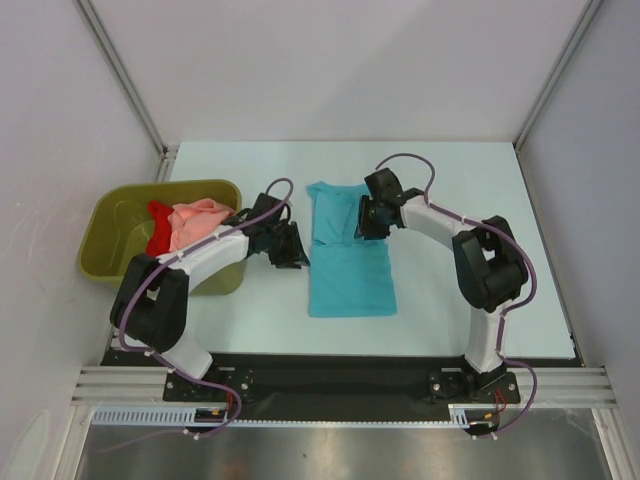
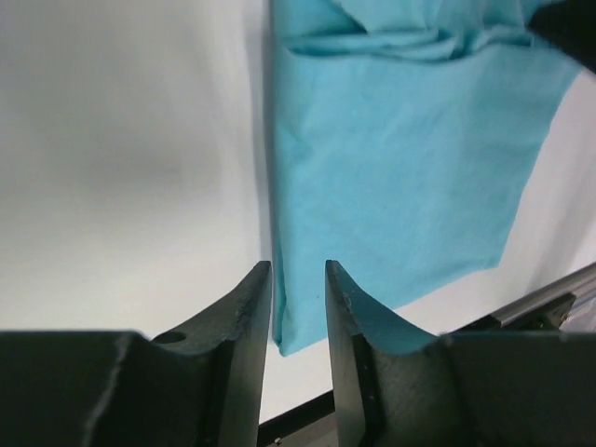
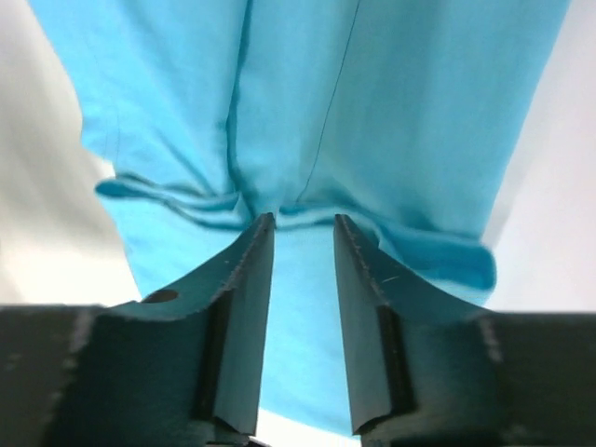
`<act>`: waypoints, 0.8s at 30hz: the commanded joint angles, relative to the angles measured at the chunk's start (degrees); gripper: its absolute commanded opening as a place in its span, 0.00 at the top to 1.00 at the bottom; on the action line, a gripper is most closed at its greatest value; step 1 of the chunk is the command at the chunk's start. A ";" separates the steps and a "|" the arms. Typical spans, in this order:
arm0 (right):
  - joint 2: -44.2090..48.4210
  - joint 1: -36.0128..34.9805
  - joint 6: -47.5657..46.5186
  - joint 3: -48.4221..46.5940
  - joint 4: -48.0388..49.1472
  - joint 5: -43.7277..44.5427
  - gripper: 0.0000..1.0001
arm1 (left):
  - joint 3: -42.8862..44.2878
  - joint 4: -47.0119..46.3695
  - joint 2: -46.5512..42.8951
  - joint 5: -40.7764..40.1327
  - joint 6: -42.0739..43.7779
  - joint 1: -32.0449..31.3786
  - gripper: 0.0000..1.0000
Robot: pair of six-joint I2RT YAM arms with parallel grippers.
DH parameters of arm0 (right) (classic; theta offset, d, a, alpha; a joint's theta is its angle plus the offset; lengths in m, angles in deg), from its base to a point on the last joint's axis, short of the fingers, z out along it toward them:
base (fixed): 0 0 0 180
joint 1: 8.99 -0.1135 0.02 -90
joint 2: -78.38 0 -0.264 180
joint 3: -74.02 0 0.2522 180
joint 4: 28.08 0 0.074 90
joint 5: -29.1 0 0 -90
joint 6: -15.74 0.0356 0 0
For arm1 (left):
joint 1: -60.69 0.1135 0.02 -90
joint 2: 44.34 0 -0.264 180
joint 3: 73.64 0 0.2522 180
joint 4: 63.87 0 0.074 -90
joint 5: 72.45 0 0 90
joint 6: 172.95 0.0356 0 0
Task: Fold and stack the t-shirts
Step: Fold the tshirt
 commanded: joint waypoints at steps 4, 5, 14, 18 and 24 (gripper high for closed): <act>9.58 0.06 -1.11 5.85 -3.05 -1.35 0.60 | 11.00 4.40 2.50 -1.56 7.70 1.97 0.65; 10.73 0.67 -1.02 7.26 -3.05 -2.22 0.59 | 13.28 4.93 3.04 -1.64 8.83 1.98 0.65; 24.35 4.28 -2.78 22.19 -8.31 -9.60 0.42 | 3.13 5.02 -2.75 -2.17 8.14 0.84 0.49; 30.06 5.24 -2.35 28.70 -9.64 -13.65 0.36 | -3.38 5.20 -7.31 -0.33 6.30 -1.97 0.42; 37.89 5.69 0.91 38.45 -7.62 -17.26 0.35 | -14.02 1.53 -11.89 2.82 0.59 -5.85 0.38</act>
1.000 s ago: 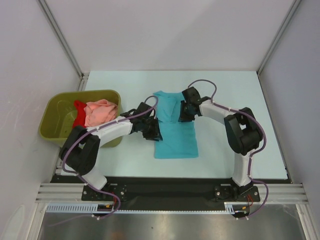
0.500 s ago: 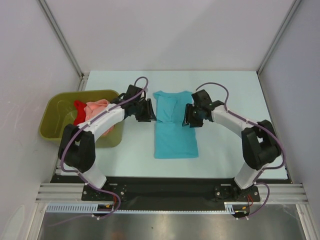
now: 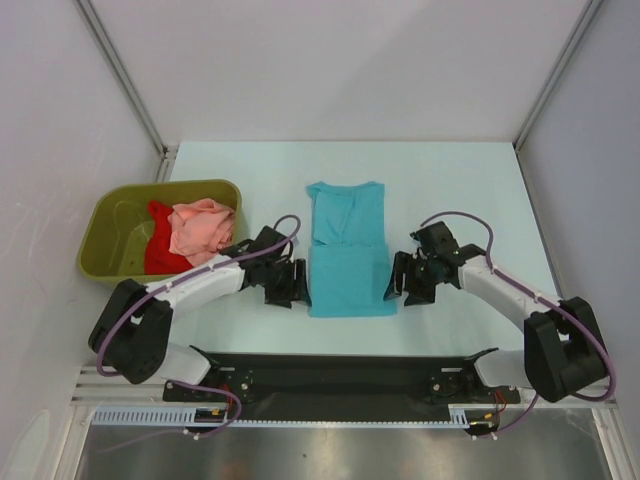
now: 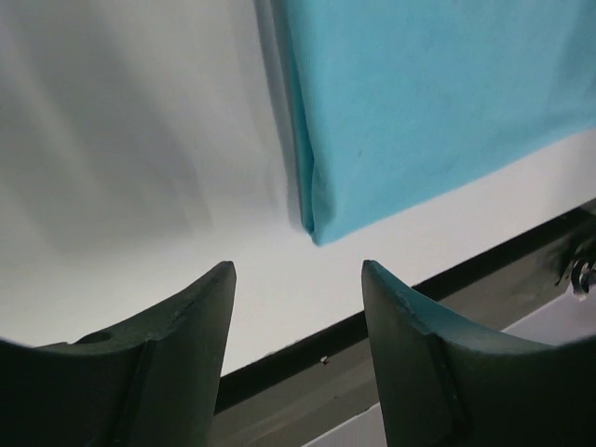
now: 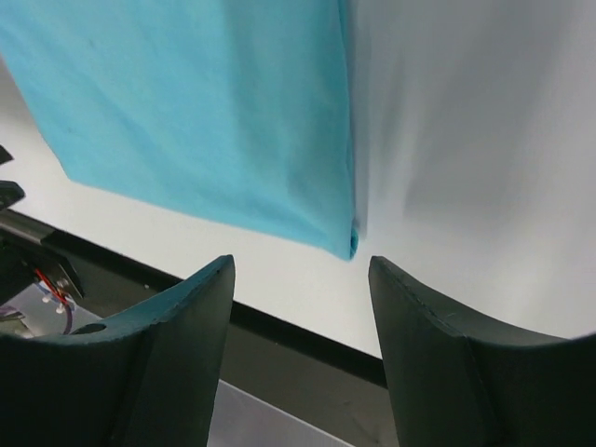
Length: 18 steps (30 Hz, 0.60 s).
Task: Fold and stack the t-shirts
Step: Fold the tshirt
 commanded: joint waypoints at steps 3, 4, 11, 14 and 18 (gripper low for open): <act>6.99 0.39 4.13 6.36 2.66 -5.20 0.35 | -7.71 -5.66 -4.41 6.29 -6.02 -0.60 0.37; 7.44 0.40 4.40 8.02 3.28 -5.73 0.35 | -8.41 -5.76 -4.85 6.66 -6.38 -0.69 0.37; 7.62 2.59 5.10 13.56 6.70 -7.75 0.43 | -15.00 -12.34 -5.38 10.79 -12.60 -0.87 0.36; 7.45 4.52 6.25 14.89 9.78 -8.98 0.46 | -14.75 -14.29 -4.76 10.10 -14.02 -0.87 0.36; 6.31 6.02 7.74 16.29 12.42 -10.56 0.46 | -13.78 -14.47 -3.63 8.60 -15.69 -0.87 0.35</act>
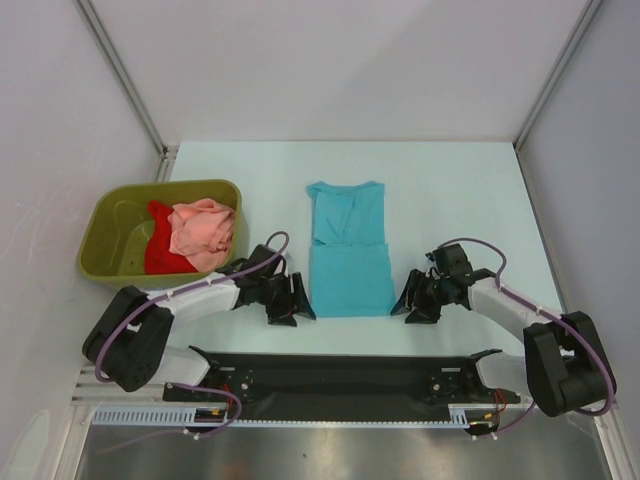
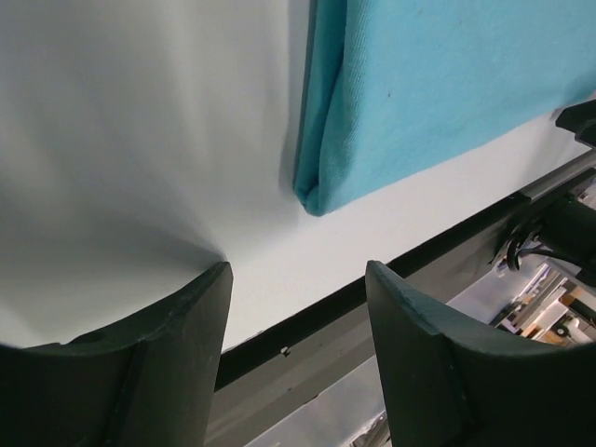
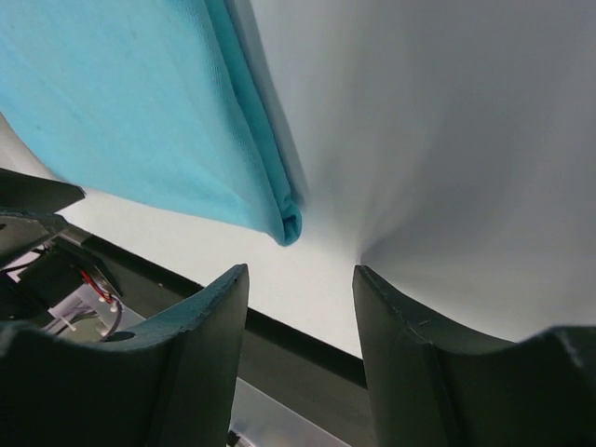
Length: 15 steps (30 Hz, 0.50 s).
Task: Fold and stack the t-shirts
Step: Fold the tshirt
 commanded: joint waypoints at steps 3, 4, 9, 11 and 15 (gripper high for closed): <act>-1.41 0.97 2.70 1.37 6.66 -2.85 0.45 | 0.05 -3.99 1.76 -1.29 -6.02 -0.23 0.34; -1.76 0.97 3.05 1.46 7.01 -3.03 0.45 | -0.21 -4.78 3.07 -0.85 -6.81 -0.23 0.35; -4.13 1.15 3.75 2.08 9.73 -3.21 0.46 | -1.35 -7.50 6.24 -0.76 -11.03 -0.23 0.40; -5.10 1.24 3.93 1.99 10.53 -3.73 0.47 | -1.71 -8.65 7.30 -0.41 -12.44 -0.23 0.42; -6.60 1.50 4.10 1.73 12.02 -3.91 0.52 | -0.13 -7.70 9.06 -1.37 -12.53 -0.23 0.48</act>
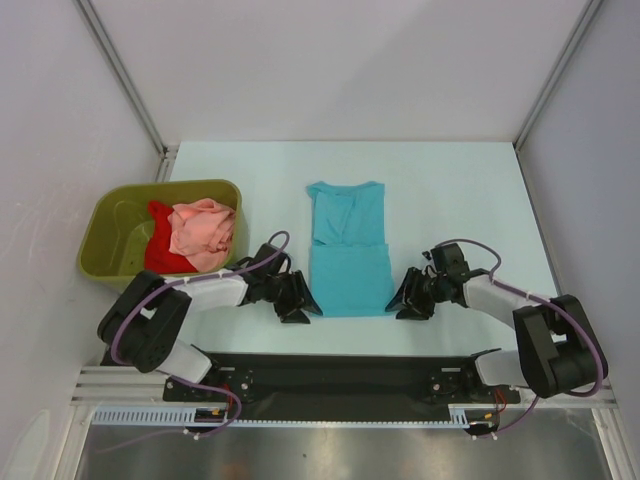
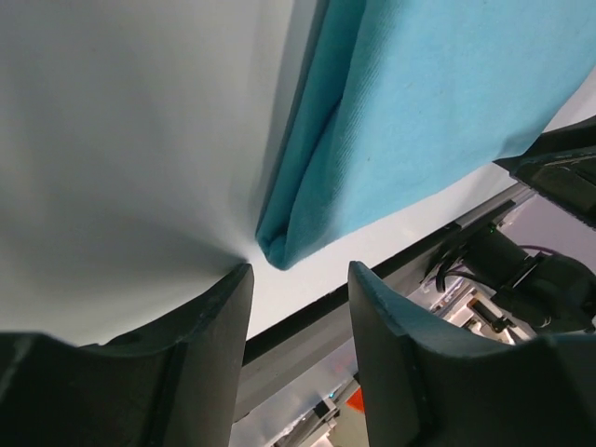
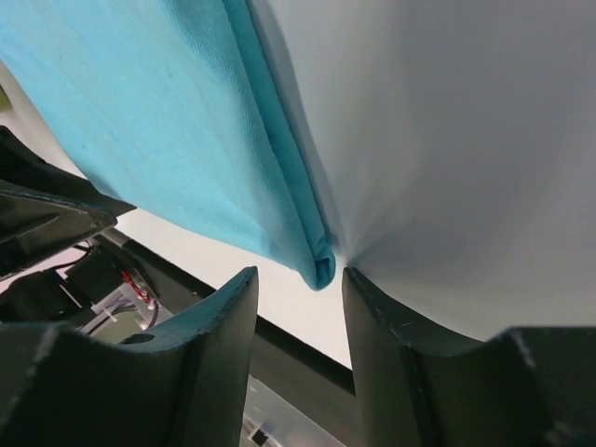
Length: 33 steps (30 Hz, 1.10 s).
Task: Fold and stack the t-shirts
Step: Fold the tshirt
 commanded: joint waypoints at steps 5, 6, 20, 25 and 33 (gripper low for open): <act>-3.09 0.54 0.43 0.28 3.70 0.37 0.56 | -0.19 2.10 2.08 -6.04 -1.04 -0.23 0.50; -3.18 0.54 0.35 0.37 3.97 0.37 0.57 | -0.28 2.11 2.17 -6.30 -1.04 -0.23 0.50; -4.85 0.54 -0.71 0.46 4.67 0.64 0.59 | 2.00 2.90 5.42 -9.82 -1.04 0.56 0.56; -5.64 0.54 -0.71 0.46 5.20 0.72 0.59 | 2.54 4.22 5.69 -11.40 -0.25 0.65 0.60; -7.49 0.19 -1.41 0.46 6.87 0.55 1.00 | 2.09 5.53 5.69 -12.89 2.20 0.56 1.00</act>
